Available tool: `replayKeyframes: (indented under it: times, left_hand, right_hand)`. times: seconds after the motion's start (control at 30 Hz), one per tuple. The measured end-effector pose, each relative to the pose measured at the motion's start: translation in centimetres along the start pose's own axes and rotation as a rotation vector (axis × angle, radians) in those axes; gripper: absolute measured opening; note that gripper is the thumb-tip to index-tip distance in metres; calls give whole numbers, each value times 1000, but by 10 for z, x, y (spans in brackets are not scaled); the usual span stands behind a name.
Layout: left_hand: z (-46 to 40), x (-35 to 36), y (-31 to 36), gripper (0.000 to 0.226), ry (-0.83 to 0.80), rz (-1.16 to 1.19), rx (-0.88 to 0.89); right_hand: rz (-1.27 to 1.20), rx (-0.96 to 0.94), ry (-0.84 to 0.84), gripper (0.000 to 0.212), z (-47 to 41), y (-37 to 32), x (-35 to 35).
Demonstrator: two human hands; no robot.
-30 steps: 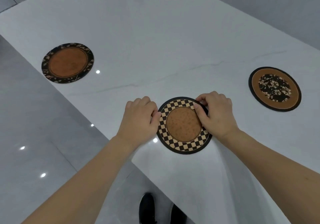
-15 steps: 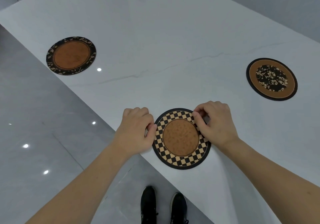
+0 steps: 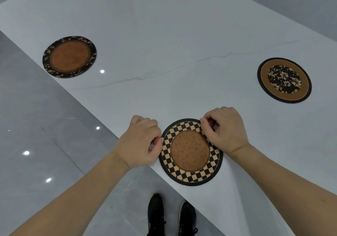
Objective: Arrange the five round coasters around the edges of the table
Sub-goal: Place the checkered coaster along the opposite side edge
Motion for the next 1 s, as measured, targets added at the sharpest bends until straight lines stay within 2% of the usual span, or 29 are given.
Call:
replayKeyframes:
  times: [0.3,0.5,1.0]
  left_hand:
    - [-1,0,5,23,-5,-1,31]
    - [0,1,1,25,31,19,-92]
    - [0,1,5,23,-5,-6,-53]
  right_hand:
    - [25,-14,15,31,1,0,-2]
    - [41,-43,11,31,3,-3,-1]
    - [56,-64,-23,33,3,-2,5]
Point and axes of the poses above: each hand's wrist, its own z-axis away from the middle knuckle, its own x-axis out of the palm, y = z × x, the point moved 8 cm from there along -z, towards the middle knuckle, and after that the axes turned 2 degrees about -y, right-handed, at the moved point
